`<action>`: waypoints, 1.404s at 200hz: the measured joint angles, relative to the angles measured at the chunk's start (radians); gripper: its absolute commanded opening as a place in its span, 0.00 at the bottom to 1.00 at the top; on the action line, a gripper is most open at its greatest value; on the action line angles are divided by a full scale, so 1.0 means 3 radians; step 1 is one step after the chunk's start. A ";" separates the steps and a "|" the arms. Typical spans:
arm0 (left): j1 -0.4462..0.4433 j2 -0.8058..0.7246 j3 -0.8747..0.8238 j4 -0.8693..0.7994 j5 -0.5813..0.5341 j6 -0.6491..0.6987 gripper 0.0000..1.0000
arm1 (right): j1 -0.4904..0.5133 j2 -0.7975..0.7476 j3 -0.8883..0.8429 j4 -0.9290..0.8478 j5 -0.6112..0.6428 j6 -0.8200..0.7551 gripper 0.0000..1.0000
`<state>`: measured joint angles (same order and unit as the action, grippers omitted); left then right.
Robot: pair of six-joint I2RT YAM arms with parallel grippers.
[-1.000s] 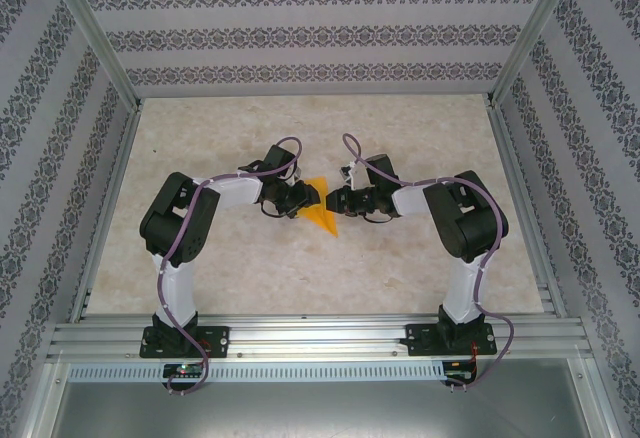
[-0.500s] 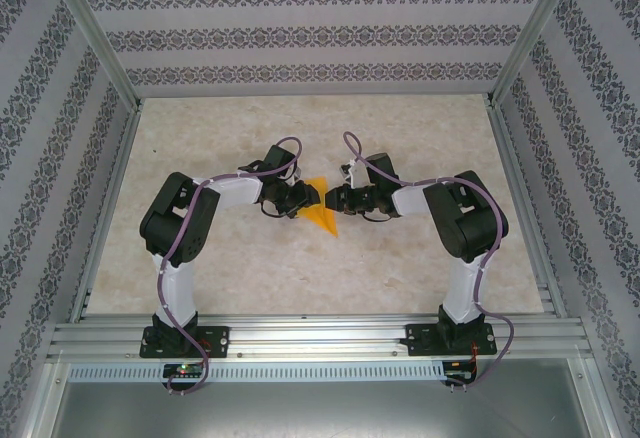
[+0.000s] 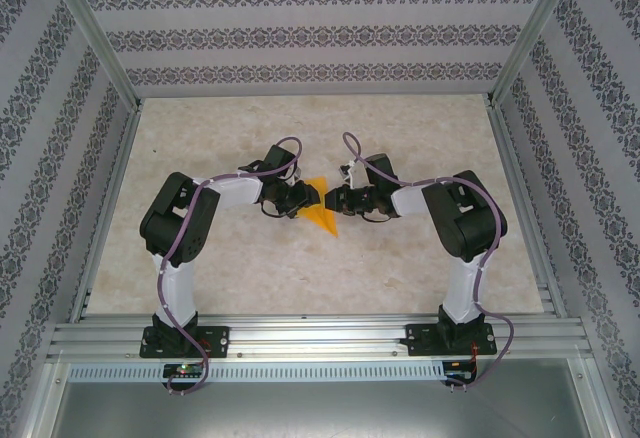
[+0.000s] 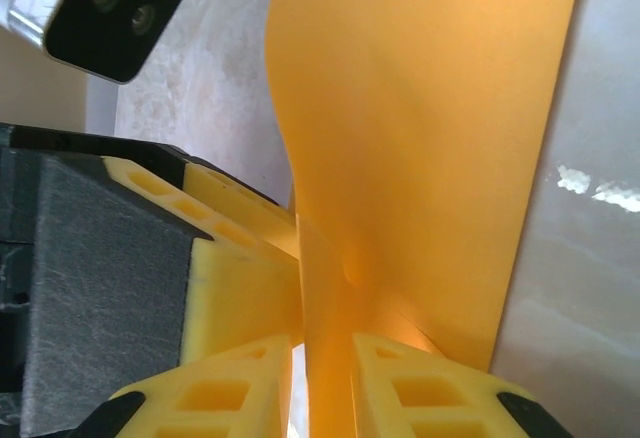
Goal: Fold a paper plane with a square sheet of paper (fold left side to right side)
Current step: Fourth fold the wing at the center of the table.
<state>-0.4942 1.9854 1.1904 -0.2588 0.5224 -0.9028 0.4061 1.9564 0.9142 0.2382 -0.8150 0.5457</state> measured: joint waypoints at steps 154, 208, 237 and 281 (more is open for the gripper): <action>0.0000 0.0009 0.0023 -0.0034 0.0000 0.0000 0.41 | -0.0001 0.0011 0.0001 -0.0024 0.0005 0.0010 0.00; 0.0000 0.0009 0.0023 -0.0034 0.0000 0.0000 0.41 | -0.0010 0.0011 0.0001 -0.0072 0.0034 0.0009 0.00; 0.0000 0.0009 0.0023 -0.0034 0.0000 0.0000 0.42 | -0.0022 0.0011 0.0003 -0.0106 0.0069 0.0008 0.00; 0.0000 0.0009 0.0023 -0.0034 0.0000 0.0000 0.42 | -0.0070 0.0011 0.0004 -0.0154 0.0108 0.0009 0.00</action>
<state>-0.4942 1.9881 1.1973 -0.2691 0.5224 -0.9028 0.3851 1.9598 0.9154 0.1921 -0.7826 0.5484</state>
